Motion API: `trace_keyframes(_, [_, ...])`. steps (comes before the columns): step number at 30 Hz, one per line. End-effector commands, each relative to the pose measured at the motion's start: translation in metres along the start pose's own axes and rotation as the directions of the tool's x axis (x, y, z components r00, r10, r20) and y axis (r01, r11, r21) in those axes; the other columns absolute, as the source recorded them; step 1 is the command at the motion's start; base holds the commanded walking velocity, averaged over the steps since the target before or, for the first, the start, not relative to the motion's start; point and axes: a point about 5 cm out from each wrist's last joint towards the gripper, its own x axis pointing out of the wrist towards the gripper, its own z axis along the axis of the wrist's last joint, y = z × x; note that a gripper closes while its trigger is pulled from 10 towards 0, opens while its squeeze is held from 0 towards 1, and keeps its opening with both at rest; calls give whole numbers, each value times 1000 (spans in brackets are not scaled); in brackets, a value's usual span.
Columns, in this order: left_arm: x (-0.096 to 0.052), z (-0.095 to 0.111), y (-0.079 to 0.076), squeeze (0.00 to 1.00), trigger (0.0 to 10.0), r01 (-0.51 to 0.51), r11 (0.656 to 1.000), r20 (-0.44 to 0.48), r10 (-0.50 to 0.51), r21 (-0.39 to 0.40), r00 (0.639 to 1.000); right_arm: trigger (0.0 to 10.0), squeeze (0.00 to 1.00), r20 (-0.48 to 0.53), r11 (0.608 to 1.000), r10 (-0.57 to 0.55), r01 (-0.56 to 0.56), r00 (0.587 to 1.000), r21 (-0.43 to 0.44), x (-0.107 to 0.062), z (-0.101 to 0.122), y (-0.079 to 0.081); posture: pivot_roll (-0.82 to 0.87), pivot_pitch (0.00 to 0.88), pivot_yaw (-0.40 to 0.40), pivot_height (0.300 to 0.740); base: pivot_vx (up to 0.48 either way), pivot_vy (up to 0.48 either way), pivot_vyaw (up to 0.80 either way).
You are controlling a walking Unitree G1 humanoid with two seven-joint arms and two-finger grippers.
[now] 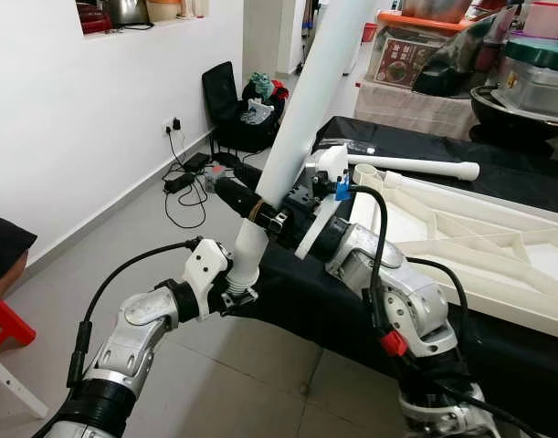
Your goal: Building children table
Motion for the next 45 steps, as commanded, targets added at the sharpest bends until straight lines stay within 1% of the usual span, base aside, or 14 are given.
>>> trace_keyframes(1, [8, -4, -7, 0, 10000, 21, 1000, -26, -22, -9, 999, 10000, 0, 53, 992, 123, -125, 991, 27, 11, 6, 22, 59, 0, -67, 740, 0, 0, 0])
trace_keyframes(2, [8, -4, -7, 0, 10000, 21, 1000, -26, -22, -9, 999, 10000, 0, 53, 992, 123, -125, 991, 27, 11, 6, 22, 59, 0, -67, 740, 0, 0, 0])
trace_keyframes(3, [8, -4, -7, 0, 10000, 24, 1000, -25, -24, -3, 999, 10000, 506, 55, 992, 121, -123, 991, 30, 10, 6, 21, 58, 0, -66, 740, 0, 0, 0])
trace_keyframes(6, [6, -2, -6, 0, 10000, 34, 999, -23, -34, 16, 999, 10000, 1000, 62, 992, 115, -118, 991, 34, 10, 8, 19, 56, 0, -67, 740, 0, 0, 0])
trace_keyframes(18, [-2, 10, -13, 0, 10000, 203, 976, -23, -202, 74, 979, 10000, 1000, 146, 980, 190, -196, 971, 30, 1, 25, 11, 66, 0, -76, 740, 0, 0, 0])
trace_keyframes(25, [-19, 32, -44, 0, 10000, 516, 849, -38, -516, 113, 856, 10000, 1000, 111, 969, 247, -245, 963, -33, 0, 22, 2, 83, 0, -81, 740, 0, 0, 0])
trace_keyframes(26, [-21, 36, -46, 0, 10000, 538, 838, -27, -538, 87, 842, 10000, 471, 98, 968, 252, -248, 963, -44, -1, 20, 1, 87, 0, -81, 740, 0, 0, 0])
trace_keyframes(28, [-23, 38, -48, 0, 10000, 557, 828, -18, -557, 68, 830, 10000, 471, 88, 966, 257, -253, 962, -51, -2, 19, -1, 87, 0, -81, 740, 0, 0, 0])
trace_keyframes(29, [-26, 39, -50, 0, 10000, 580, 813, -23, -579, 55, 815, 10000, 0, 78, 965, 260, -256, 963, -56, -4, 17, -2, 92, 0, -82, 740, 0, 0, 0])
trace_keyframes(31, [-30, 37, -52, 0, 10000, 596, 802, -42, -595, 46, 803, 10000, 0, 68, 963, 268, -264, 961, -59, -6, 15, -3, 96, 0, -80, 740, 0, 0, 0])
trace_keyframes(33, [-36, 33, -53, 0, 10000, 611, 791, -75, -607, 39, 791, 5294, 0, 51, 956, 292, -289, 955, -60, -10, 12, -4, 94, 0, -79, 740, 0, 0, 0])
trace_keyframes(36, [-39, 33, -53, 0, 10000, 614, 789, -83, -610, 34, 788, 5294, 0, 43, 952, 303, -300, 952, -60, -11, 11, -4, 94, 0, -79, 740, 0, 0, 0])
trace_keyframes(39, [-51, 34, -49, 0, 10000, 645, 764, -139, -638, 16, 758, 0, 0, -5, 925, 378, -378, 926, -39, -23, 5, -2, 94, 0, -76, 740, 0, 0, 0])
trace_keyframes(45, [-51, 34, -49, 0, 10000, 645, 764, -139, -638, 16, 758, 0, 0, -5, 925, 378, -378, 926, -39, -23, 5, -2, 94, 0, -76, 740, 0, 0, 0])
